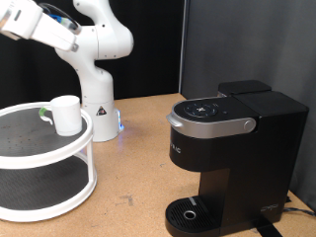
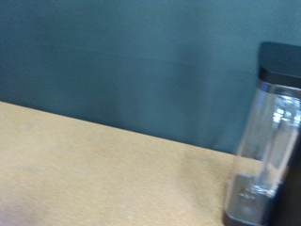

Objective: Make a cup of coffee with the keurig machine

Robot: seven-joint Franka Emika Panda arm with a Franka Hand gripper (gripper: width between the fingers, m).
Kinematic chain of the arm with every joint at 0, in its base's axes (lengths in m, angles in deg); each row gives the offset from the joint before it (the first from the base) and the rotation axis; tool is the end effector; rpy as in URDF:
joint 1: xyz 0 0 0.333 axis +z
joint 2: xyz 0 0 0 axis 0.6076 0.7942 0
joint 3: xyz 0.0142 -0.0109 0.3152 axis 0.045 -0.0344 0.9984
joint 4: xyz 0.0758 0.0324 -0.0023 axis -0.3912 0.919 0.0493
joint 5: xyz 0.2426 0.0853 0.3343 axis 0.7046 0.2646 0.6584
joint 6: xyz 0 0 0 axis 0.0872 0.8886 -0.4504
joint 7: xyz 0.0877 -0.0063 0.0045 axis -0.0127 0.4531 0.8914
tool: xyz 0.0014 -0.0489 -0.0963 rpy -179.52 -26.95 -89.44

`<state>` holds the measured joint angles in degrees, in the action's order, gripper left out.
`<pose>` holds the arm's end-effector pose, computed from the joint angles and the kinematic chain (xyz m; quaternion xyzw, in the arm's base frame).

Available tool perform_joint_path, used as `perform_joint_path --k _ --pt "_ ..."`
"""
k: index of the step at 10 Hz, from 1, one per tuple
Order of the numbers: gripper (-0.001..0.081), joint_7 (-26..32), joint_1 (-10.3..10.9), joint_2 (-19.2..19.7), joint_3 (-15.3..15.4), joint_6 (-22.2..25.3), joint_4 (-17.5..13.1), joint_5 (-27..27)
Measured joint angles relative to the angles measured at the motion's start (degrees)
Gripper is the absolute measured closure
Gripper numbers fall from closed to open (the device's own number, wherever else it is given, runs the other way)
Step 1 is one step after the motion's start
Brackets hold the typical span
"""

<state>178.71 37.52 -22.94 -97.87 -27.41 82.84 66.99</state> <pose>0.3497 -0.2079 0.4481 -0.7604 -0.4504 -0.1464 0.4444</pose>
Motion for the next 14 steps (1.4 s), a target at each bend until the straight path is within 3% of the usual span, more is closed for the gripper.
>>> perform_joint_path --k 1,4,7,9,12,14 --pt "0.0806 0.3 0.0 0.3 -0.9 2.0 -1.0 -0.4" --pt "0.0806 -0.1 -0.3 0.3 -0.8 -0.2 0.0 -1.4" --pt "0.0806 -1.2 -4.4 -0.3 -2.7 -2.6 1.3 -2.2" --pt "0.0806 -0.6 -6.2 -0.2 -5.3 -1.2 0.4 -3.9" --pt "0.0806 1.6 -6.8 0.1 -9.1 -0.6 -1.2 -5.6" --pt "0.0806 3.2 -6.8 0.4 -9.9 -3.2 -0.4 -6.1"
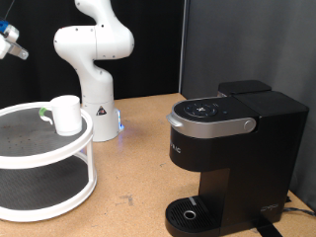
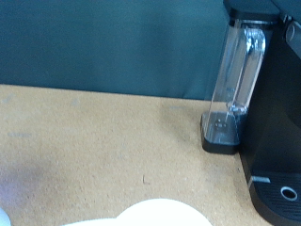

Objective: Make a cup of coffee with the keurig machine

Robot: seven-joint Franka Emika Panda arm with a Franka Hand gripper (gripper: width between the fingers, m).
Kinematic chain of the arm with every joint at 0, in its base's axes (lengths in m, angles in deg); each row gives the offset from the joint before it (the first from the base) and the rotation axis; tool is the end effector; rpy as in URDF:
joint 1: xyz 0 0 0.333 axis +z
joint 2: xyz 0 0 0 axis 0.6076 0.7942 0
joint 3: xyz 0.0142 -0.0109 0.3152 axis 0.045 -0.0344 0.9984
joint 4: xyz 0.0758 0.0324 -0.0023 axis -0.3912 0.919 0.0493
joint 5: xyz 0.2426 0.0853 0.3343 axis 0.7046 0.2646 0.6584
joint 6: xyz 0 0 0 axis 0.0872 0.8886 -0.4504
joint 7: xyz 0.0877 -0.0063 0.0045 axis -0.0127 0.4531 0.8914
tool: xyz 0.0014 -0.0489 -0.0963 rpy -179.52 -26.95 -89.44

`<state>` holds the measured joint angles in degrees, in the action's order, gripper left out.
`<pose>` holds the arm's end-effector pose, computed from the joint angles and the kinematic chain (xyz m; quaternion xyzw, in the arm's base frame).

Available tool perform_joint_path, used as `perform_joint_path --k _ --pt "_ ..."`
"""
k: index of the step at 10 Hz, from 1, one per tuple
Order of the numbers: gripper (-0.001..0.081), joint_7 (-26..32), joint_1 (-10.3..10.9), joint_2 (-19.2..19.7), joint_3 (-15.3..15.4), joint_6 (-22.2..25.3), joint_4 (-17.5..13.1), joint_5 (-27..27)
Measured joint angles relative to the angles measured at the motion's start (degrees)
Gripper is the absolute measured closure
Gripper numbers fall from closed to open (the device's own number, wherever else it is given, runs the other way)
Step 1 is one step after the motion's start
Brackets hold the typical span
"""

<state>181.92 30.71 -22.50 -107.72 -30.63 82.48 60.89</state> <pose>0.2722 -0.3160 0.4258 -0.8198 -0.3642 -0.1894 0.3993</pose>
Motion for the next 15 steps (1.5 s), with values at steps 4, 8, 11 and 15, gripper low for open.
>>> perform_joint_path --k 4,8,11,15 --pt "0.0806 3.0 0.2 2.5 0.0 -8.1 4.7 -0.5" --pt "0.0539 3.1 0.3 4.6 0.0 -17.5 9.6 2.6" --pt "0.0220 3.3 0.8 6.7 0.1 -19.7 11.3 3.2" --pt "0.0016 3.5 1.5 7.6 0.9 -22.2 14.2 3.5"
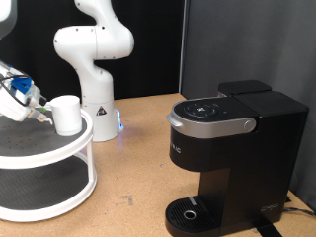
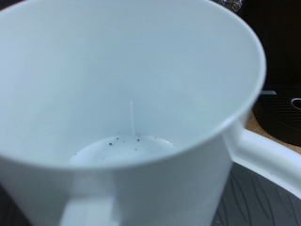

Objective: Make a cup of coffee with the keurig machine

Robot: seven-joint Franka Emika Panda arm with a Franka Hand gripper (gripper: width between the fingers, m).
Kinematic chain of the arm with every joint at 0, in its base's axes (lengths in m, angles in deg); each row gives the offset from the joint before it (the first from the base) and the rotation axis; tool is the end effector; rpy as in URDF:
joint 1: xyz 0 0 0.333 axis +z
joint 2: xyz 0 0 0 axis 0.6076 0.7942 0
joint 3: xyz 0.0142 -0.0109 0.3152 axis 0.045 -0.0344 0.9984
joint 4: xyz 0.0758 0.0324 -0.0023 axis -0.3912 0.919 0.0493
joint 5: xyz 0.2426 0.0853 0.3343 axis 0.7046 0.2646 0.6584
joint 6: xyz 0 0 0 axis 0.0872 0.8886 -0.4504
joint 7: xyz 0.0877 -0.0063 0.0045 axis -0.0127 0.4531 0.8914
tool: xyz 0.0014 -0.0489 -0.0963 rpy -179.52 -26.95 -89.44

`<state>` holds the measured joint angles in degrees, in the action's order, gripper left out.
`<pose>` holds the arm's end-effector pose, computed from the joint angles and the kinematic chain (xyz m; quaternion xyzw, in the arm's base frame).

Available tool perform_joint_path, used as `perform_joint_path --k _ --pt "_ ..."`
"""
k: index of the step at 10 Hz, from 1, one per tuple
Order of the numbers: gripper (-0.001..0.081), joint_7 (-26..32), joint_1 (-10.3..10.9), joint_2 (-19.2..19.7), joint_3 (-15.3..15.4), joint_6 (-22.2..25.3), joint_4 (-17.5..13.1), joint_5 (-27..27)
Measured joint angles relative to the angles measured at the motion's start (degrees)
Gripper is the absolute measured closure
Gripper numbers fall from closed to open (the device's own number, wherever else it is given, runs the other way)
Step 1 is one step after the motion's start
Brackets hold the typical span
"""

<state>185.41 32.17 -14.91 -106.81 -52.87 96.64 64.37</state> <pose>0.2839 -0.2796 0.2913 -0.8565 -0.3205 -0.1667 0.3687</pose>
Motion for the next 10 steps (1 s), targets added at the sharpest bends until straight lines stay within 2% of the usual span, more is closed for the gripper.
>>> perform_joint_path --k 5,6,7,8,9,10 --pt "0.0003 0.1 0.0 0.0 0.5 -1.9 1.9 0.2" --pt "0.0124 0.1 0.0 0.0 0.5 -2.2 2.1 0.4" --pt "0.0124 0.1 0.0 0.0 0.5 -2.7 2.3 0.4" --pt "0.0260 0.1 0.0 0.0 0.5 -3.0 2.4 0.4" --pt "0.0443 0.1 0.0 0.0 0.5 -3.2 2.6 0.4" --pt "0.0443 0.1 0.0 0.0 0.5 -3.2 2.6 0.4"
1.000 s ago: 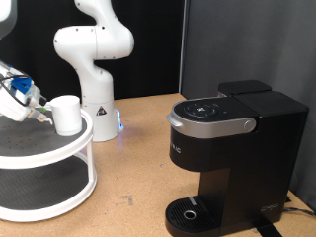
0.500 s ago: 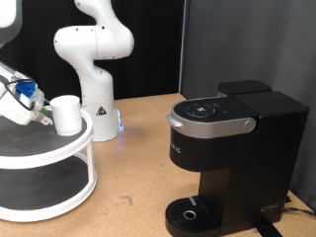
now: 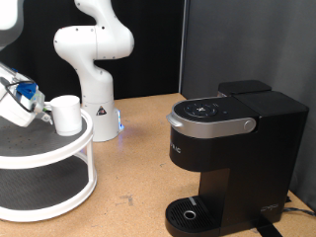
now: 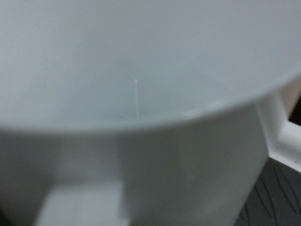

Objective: Make a cup of coffee with the keurig machine

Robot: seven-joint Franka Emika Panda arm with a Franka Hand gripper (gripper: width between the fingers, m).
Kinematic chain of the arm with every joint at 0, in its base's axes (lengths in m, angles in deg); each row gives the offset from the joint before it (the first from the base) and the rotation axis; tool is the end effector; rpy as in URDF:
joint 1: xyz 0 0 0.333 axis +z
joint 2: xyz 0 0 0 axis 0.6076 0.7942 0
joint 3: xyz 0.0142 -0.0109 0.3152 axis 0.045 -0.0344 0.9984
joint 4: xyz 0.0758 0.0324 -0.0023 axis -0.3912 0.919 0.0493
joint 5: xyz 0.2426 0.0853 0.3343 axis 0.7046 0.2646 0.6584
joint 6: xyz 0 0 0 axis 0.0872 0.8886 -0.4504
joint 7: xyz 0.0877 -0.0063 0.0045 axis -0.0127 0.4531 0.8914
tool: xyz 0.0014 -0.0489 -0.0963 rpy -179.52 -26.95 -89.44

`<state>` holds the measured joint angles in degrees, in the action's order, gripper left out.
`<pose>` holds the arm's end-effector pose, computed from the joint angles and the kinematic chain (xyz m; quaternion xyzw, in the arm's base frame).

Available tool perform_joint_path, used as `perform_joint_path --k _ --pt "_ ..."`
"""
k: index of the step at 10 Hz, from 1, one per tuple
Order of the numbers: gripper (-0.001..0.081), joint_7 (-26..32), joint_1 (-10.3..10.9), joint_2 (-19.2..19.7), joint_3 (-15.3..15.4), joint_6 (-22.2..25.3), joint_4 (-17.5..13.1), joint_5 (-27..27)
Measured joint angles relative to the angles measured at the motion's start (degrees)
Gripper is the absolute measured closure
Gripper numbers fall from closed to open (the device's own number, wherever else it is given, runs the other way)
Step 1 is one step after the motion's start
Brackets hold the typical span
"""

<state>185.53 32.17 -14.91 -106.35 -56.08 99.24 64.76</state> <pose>0.2804 -0.2697 0.2757 -0.8610 -0.3152 -0.1644 0.3638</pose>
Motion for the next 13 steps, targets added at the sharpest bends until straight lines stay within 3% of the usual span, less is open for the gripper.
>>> perform_joint_path --k 1,2,3,7,13 --pt "0.0590 0.0 0.0 0.0 0.0 0.0 0.0 0.0" --pt "0.0590 0.0 0.0 0.0 0.0 0.0 0.0 0.0" --pt "0.0737 0.0 0.0 0.0 0.0 0.0 0.0 0.0" --pt "0.0737 0.0 -0.3 -0.8 -0.1 2.2 -0.7 -0.5" --pt "0.0737 -0.3 -0.8 -6.0 0.0 9.3 -5.1 -3.8"
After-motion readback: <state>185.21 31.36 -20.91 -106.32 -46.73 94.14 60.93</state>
